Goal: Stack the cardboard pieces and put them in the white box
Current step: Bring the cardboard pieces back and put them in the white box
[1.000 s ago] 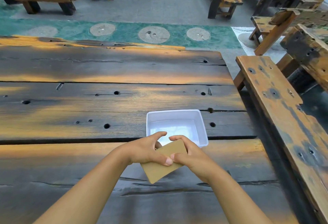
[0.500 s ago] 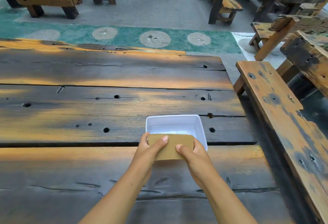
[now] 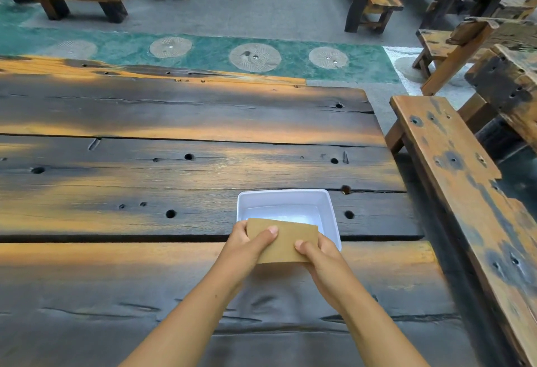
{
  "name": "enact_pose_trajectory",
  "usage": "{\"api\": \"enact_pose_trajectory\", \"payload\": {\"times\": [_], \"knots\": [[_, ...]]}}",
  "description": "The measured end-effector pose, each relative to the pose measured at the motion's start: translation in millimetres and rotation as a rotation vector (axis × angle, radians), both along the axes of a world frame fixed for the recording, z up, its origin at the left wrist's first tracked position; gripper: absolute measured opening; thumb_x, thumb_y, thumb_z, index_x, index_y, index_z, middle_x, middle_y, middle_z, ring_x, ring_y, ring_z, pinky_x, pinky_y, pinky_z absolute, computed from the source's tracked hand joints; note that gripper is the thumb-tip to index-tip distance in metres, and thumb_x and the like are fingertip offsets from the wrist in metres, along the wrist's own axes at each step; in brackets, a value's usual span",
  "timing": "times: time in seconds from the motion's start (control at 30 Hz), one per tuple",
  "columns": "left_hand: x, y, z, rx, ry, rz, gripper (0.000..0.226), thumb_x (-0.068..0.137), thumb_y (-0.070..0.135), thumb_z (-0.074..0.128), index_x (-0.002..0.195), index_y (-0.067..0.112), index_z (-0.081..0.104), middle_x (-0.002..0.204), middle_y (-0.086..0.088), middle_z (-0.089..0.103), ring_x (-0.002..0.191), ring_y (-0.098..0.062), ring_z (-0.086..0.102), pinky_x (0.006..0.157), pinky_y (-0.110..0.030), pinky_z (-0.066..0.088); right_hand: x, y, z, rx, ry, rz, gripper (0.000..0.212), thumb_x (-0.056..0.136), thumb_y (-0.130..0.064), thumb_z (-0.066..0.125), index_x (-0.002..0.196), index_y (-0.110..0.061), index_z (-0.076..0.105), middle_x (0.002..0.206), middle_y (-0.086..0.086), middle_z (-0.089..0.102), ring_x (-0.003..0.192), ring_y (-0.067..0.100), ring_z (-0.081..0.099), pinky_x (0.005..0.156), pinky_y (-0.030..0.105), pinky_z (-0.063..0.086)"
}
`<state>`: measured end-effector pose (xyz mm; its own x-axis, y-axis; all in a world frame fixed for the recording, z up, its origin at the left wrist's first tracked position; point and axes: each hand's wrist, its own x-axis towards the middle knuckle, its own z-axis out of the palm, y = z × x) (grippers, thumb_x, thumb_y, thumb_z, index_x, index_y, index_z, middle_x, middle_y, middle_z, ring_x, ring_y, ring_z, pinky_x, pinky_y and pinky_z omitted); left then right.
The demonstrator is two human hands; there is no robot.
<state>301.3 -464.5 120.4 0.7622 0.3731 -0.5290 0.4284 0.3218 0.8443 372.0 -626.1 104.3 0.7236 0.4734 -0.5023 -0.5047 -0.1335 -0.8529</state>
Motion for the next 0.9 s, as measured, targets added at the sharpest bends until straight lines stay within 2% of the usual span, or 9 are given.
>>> {"api": "enact_pose_trajectory", "payload": {"times": [0.1,0.23,0.33,0.5,0.6,0.67,0.77,0.8,0.9], "knots": [[15.3,-5.1,-10.5,-0.103,-0.001,0.120,0.050,0.083,0.033,0.080,0.120,0.004,0.062,0.111,-0.014,0.076,0.095,-0.021,0.073,0.081,-0.031,0.055,14.8,10.3,-6.6,-0.040,-0.001,-0.058,0.022,0.094,-0.010,0.054,0.112,-0.003,0.065,0.102,0.010,0.073,0.097,0.022,0.067,0.083,0.035,0.052],[35.1,-4.0,-27.5,-0.311,-0.016,0.231,0.035,0.091,0.029,0.071,0.111,0.002,0.066,0.098,-0.010,0.072,0.087,-0.018,0.069,0.078,-0.029,0.052,38.9,20.6,-19.4,-0.064,0.063,-0.083,0.023,0.094,-0.011,0.053,0.112,0.000,0.062,0.097,0.008,0.068,0.090,0.018,0.065,0.083,0.034,0.053],[44.3,-1.4,-41.8,-0.402,-0.065,0.280,0.010,0.092,0.009,0.068,0.101,0.004,0.069,0.094,-0.010,0.073,0.087,-0.017,0.070,0.083,-0.029,0.052,62.0,27.3,-32.1,-0.074,0.106,-0.046,0.022,0.093,-0.014,0.052,0.109,-0.003,0.062,0.096,0.006,0.066,0.093,0.019,0.064,0.084,0.036,0.054],[66.5,-3.3,-64.7,-0.442,-0.023,0.434,0.019,0.090,-0.008,0.061,0.108,-0.003,0.064,0.097,-0.017,0.068,0.091,-0.026,0.064,0.082,-0.031,0.051,87.2,40.2,-59.0,-0.111,0.161,-0.032,0.009,0.090,-0.016,0.053,0.094,-0.012,0.061,0.087,0.002,0.064,0.091,0.018,0.062,0.083,0.035,0.052],[84.1,-4.3,-74.6,-0.462,0.059,0.546,0.028,0.090,-0.007,0.064,0.117,-0.005,0.060,0.112,-0.024,0.064,0.099,-0.032,0.061,0.096,-0.039,0.049,97.8,47.1,-75.3,-0.139,0.193,-0.061,0.014,0.089,-0.017,0.057,0.100,-0.009,0.062,0.090,0.004,0.065,0.092,0.020,0.062,0.086,0.040,0.052],[90.9,-3.4,-83.0,-0.424,0.120,0.584,0.044,0.089,-0.004,0.066,0.131,-0.007,0.054,0.119,-0.026,0.064,0.101,-0.032,0.061,0.092,-0.038,0.050,103.1,52.2,-84.4,-0.193,0.189,-0.079,0.025,0.088,-0.017,0.061,0.109,-0.005,0.060,0.095,0.008,0.065,0.092,0.022,0.062,0.088,0.042,0.051],[97.4,3.1,-90.8,-0.207,0.197,0.499,0.030,0.090,0.007,0.070,0.118,0.000,0.065,0.102,-0.013,0.073,0.077,-0.016,0.067,0.063,-0.021,0.050,110.7,60.1,-94.5,-0.252,0.151,-0.078,0.017,0.087,-0.016,0.063,0.102,-0.009,0.060,0.094,0.007,0.066,0.088,0.020,0.063,0.092,0.043,0.051],[99.1,6.4,-94.3,-0.152,0.217,0.463,0.025,0.090,0.009,0.070,0.114,0.003,0.066,0.096,-0.009,0.074,0.073,-0.012,0.066,0.059,-0.020,0.048,113.4,61.6,-97.6,-0.268,0.134,-0.074,0.010,0.087,-0.016,0.063,0.096,-0.013,0.059,0.093,0.005,0.066,0.086,0.018,0.063,0.091,0.042,0.052],[104.9,13.7,-103.3,-0.074,0.270,0.348,0.023,0.092,0.015,0.069,0.113,0.007,0.067,0.101,-0.008,0.071,0.082,-0.013,0.064,0.072,-0.028,0.049,119.8,60.9,-103.9,-0.315,0.094,-0.064,0.012,0.087,-0.018,0.064,0.096,-0.018,0.057,0.095,0.002,0.066,0.087,0.014,0.063,0.087,0.035,0.052]]}}
